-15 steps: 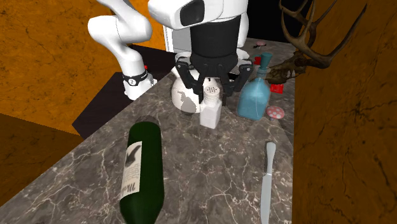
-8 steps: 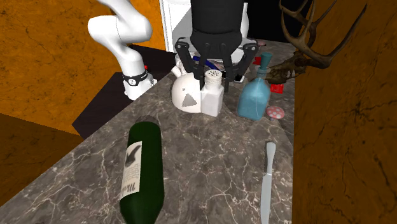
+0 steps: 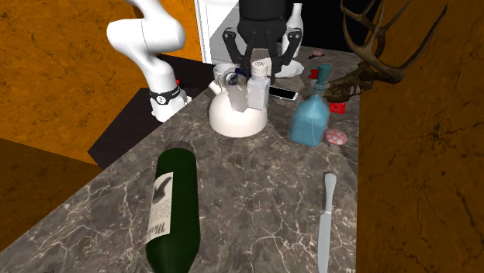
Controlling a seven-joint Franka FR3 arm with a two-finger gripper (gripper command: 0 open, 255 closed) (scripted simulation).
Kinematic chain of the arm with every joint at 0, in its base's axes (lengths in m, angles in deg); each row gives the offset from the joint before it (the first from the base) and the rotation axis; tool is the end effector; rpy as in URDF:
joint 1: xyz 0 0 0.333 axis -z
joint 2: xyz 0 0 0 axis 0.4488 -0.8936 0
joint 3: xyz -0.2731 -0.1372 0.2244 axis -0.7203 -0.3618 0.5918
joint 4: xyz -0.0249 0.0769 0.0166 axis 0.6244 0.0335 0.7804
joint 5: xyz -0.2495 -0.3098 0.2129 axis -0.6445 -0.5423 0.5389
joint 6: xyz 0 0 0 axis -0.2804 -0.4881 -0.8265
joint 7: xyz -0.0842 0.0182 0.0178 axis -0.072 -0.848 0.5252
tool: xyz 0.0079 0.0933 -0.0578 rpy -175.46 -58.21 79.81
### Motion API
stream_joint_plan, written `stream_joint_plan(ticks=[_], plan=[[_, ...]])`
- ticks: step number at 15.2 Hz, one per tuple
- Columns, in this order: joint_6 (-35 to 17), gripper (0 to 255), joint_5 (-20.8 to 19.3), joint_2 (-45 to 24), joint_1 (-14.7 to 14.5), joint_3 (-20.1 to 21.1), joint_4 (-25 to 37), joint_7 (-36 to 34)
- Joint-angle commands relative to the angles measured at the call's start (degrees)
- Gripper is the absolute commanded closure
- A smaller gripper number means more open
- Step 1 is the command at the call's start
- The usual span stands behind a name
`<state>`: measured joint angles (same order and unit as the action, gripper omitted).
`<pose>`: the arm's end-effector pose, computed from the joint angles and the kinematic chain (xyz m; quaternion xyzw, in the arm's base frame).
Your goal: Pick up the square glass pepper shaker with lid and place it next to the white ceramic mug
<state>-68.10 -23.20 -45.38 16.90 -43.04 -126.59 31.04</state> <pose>0.4012 0.4025 0.5480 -0.9958 0.0786 0.0428 0.0206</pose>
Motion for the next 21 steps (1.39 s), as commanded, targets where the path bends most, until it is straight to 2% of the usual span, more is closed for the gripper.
stream_joint_plan(ticks=[1,11,21], plan=[[-0.12,255,2.44,4.19,-1.02,0.33,-3.71,-0.31],[2.17,255,12.43,21.34,-8.66,2.31,-16.06,-4.69],[6.94,255,21.61,35.13,-18.72,6.68,-22.04,-14.63]])
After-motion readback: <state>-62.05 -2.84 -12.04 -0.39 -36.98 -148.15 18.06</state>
